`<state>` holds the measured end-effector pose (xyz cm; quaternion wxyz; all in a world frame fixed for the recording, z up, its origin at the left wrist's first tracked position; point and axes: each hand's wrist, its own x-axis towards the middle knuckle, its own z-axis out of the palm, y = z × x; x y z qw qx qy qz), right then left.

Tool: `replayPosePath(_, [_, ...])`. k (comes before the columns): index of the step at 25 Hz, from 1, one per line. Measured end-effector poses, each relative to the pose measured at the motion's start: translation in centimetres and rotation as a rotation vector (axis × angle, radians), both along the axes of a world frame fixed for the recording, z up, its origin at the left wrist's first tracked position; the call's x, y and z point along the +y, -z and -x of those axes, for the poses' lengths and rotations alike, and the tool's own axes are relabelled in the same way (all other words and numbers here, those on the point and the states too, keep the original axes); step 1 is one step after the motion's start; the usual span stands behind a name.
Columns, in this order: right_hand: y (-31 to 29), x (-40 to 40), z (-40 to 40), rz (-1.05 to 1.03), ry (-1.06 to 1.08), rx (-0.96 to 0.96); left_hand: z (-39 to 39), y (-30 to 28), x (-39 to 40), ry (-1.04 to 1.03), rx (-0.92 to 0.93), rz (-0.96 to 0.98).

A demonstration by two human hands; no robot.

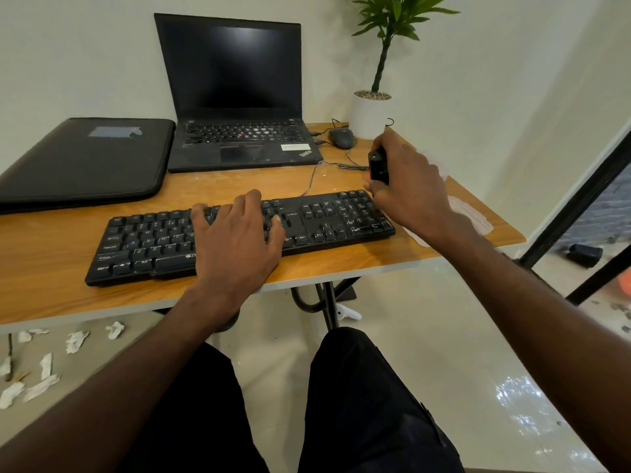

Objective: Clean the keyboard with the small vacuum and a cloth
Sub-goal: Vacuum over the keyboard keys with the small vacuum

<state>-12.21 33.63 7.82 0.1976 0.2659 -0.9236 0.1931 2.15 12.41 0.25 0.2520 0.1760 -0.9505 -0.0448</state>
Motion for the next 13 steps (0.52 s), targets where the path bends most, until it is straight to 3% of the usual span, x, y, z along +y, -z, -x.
replayPosePath(4, [0.1,-2.6,-2.5,0.320,-0.266,-0.050,-1.9,-1.5,-2.4,0.054,0.119,0.011])
replayPosePath(7, [-0.4,-6.5,-4.3,0.515,-0.426,-0.272,-5.4,-3.2,-8.8,0.074,0.158,-0.102])
replayPosePath(10, [-0.4,-11.2,-5.8,0.560,-0.560,-0.487,-10.3,-3.6,-14.9,0.070,0.092,-0.446])
replayPosePath(13, [-0.2,-15.9,-7.3,0.481,-0.693,-0.545,-13.4,-2.3,-17.4,0.084,-0.097,-0.762])
